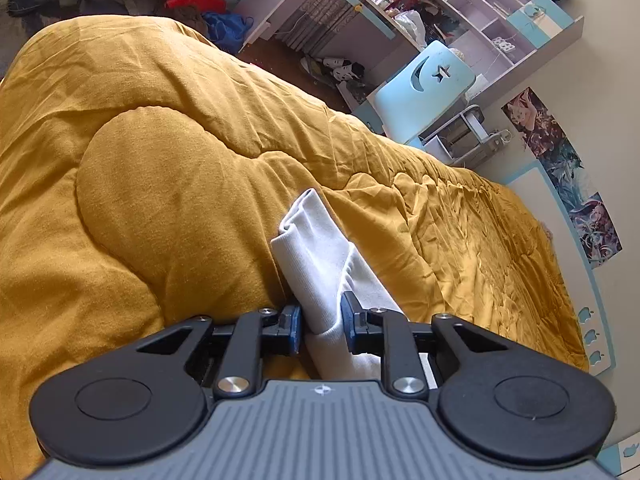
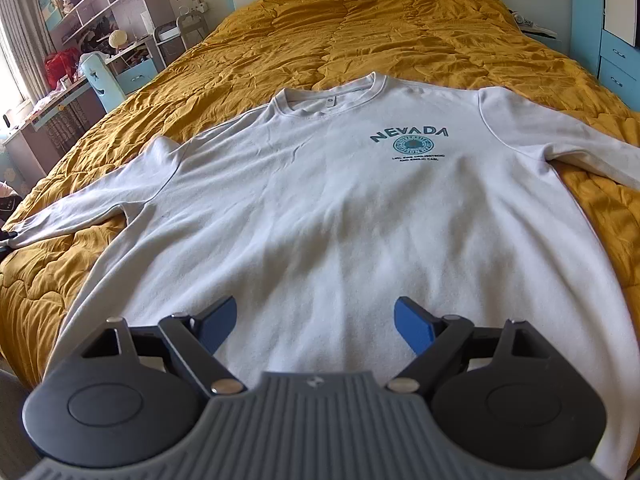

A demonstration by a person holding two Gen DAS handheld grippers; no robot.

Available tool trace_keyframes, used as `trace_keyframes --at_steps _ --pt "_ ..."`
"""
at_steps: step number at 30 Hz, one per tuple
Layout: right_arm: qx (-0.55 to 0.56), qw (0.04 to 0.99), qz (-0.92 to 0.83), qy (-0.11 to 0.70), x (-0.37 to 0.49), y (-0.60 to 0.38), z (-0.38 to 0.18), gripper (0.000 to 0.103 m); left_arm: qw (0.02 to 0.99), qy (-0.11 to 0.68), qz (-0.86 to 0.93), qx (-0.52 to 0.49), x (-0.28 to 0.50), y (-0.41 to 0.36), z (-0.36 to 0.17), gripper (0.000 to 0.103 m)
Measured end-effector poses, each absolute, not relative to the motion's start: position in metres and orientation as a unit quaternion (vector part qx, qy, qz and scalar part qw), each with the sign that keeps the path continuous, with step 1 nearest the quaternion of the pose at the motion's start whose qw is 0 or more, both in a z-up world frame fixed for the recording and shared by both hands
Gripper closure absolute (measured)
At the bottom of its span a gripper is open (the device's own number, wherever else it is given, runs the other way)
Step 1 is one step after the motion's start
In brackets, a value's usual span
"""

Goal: Fold small clothes
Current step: 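Grasp the sweatshirt sleeve cuff with the left gripper, then lift the sleeve with the left gripper, lay it across the chest, release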

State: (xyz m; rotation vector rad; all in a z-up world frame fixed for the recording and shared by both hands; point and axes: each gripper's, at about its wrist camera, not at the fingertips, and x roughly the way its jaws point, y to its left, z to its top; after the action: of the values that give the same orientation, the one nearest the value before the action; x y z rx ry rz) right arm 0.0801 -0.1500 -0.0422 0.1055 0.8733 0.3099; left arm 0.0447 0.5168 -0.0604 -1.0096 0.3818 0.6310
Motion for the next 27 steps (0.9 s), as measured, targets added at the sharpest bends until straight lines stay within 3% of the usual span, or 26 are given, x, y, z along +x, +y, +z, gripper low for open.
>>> trace_keyframes --at_steps 3,5,16,27 --pt "0.063 0.891 0.145 0.425 0.081 -0.151 -0.046 0.021 0.820 0.180 0.305 -0.449 0.052 0.512 -0.054 0.092" --pt "0.066 0.892 0.145 0.423 0.080 -0.153 -0.045 0.021 0.830 0.183 0.306 -0.429 0.059 0.505 -0.046 0.093" --pt "0.110 0.908 0.099 0.392 0.078 -0.201 -0.036 0.021 0.910 0.149 0.223 -0.317 0.112 0.408 0.060 0.095" --pt "0.149 0.919 0.108 0.349 0.099 -0.252 -0.034 0.021 0.963 0.131 0.075 -0.222 0.195 0.229 0.144 0.095"
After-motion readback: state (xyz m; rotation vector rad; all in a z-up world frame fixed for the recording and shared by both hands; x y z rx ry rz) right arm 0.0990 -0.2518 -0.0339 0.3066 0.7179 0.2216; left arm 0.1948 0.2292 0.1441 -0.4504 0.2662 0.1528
